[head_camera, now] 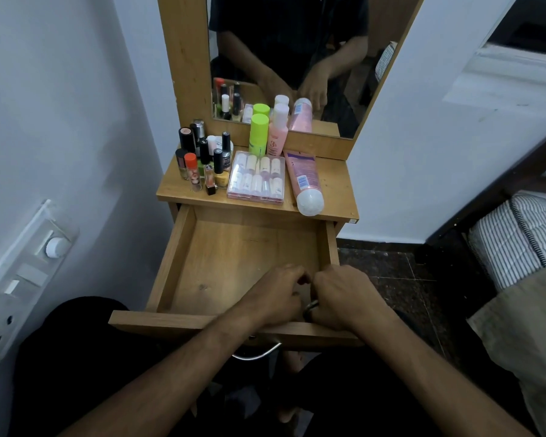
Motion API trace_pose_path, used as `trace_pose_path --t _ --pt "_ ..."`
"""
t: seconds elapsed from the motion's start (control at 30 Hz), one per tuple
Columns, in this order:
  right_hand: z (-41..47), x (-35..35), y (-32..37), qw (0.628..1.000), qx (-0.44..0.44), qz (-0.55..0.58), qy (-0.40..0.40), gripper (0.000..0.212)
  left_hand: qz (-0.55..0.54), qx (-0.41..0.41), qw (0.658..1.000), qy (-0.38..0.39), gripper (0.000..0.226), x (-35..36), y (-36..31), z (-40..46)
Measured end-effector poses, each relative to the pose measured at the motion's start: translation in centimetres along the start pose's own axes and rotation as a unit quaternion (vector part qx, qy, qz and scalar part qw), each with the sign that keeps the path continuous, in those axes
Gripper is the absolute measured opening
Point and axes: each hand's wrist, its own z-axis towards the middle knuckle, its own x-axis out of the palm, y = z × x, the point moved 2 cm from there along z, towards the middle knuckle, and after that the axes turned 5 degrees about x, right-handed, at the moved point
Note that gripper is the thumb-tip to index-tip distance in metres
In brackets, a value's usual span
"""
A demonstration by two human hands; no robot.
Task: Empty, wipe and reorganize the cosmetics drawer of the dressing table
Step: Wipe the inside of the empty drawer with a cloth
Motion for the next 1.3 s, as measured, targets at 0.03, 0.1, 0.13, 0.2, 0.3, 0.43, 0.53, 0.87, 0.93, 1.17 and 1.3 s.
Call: trace_pose_path --t 0.03,0.1,0.13,0.2,0.3,0.43,0.53,0.87,0.93,1.17,1.3 --pt "0.3 -0.2 0.1 1.0 -0.009 0.005 0.013 0.03 -0.007 0.002 1.0 0.001 0.03 -0.1 0.0 0.0" --pt "1.0 -0.2 0.1 0.999 -0.018 0.028 0.029 0.019 -0.026 0.004 1.0 0.007 0.023 -0.1 0.1 0.0" --pt "1.3 -0.3 0.1 0.998 -0.021 0.038 0.039 0.011 -0.034 0.001 0.999 0.017 0.02 -0.1 0.2 0.1" --pt "1.9 0.1 0.1 0.996 -0.02 0.063 0.057 0.021 -0.032 -0.013 0.998 0.049 0.016 0.0 0.3 0.2" --pt "2.5 1.0 -0.2 0.991 -0.036 0.102 0.076 0.02 0.006 -0.043 0.993 0.107 0.013 -0.3 0.7 0.2" --pt "2.8 1.4 0.3 0.981 -0.094 0.146 0.088 0.024 0.034 -0.056 0.986 0.156 0.013 -2.1 2.1 -1.0" --pt "3.4 1.2 1.6 0.968 -0.129 0.186 0.106 0.025 0.067 -0.08 0.978 0.179 0.016 -4.2 3.1 -2.2" --pt "6.4 -0.1 12.0 0.95 -0.236 0.18 0.096 0.033 0.159 -0.125 0.967 0.157 0.025 -10.2 7.1 -7.2" --pt "6.7 0.1 13.4 0.945 -0.242 0.199 0.092 0.037 0.157 -0.129 0.967 0.155 0.031 -11.2 7.5 -7.7" --pt "7.1 0.8 13.8 0.928 -0.239 0.261 0.115 0.035 0.157 -0.155 0.962 0.163 0.035 -11.1 7.0 -7.6" --pt "7.3 1.7 11.4 0.923 -0.233 0.282 0.119 0.028 0.16 -0.149 0.961 0.169 0.028 -9.3 5.6 -6.1"
